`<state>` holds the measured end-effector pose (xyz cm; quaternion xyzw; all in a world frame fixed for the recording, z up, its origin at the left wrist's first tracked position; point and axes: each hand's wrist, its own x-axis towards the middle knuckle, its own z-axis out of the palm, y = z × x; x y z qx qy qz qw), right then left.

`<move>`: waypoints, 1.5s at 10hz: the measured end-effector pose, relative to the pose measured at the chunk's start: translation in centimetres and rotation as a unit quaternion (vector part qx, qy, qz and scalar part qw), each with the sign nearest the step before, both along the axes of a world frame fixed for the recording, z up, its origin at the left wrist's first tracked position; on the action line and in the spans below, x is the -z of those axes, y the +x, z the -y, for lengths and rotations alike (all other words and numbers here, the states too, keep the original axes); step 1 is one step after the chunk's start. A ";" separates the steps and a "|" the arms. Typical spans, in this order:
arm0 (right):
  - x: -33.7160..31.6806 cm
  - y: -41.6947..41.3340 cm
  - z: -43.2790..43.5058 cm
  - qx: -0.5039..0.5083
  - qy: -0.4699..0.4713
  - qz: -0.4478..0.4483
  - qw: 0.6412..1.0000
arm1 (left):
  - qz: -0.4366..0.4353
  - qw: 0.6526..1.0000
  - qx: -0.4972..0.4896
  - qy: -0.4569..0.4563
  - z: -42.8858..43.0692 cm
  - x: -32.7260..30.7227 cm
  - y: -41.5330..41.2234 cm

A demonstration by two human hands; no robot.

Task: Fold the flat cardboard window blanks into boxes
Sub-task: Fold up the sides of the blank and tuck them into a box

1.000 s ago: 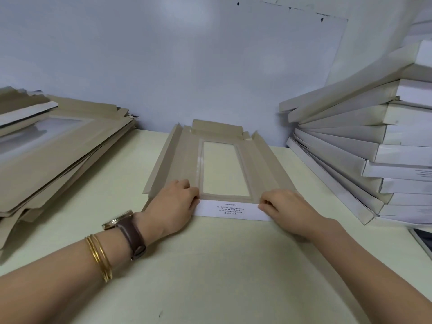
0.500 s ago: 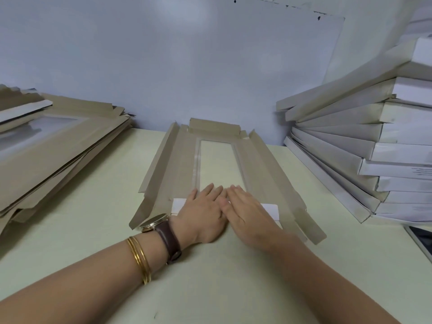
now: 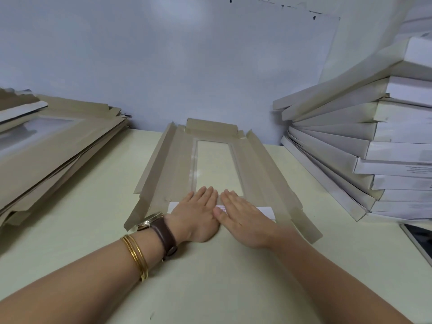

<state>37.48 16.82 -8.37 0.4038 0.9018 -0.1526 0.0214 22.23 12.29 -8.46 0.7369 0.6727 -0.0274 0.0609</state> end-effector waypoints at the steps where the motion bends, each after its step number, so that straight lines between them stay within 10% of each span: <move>1: 0.1 1.1 -0.7 0.018 0.000 0.012 1.000 | 0.017 0.999 -0.022 -0.018 0.0 -0.2 -1.2; 15: -2.7 7.4 -5.2 0.010 0.029 0.015 0.999 | 0.032 0.996 -0.081 -0.017 0.9 -0.9 -3.8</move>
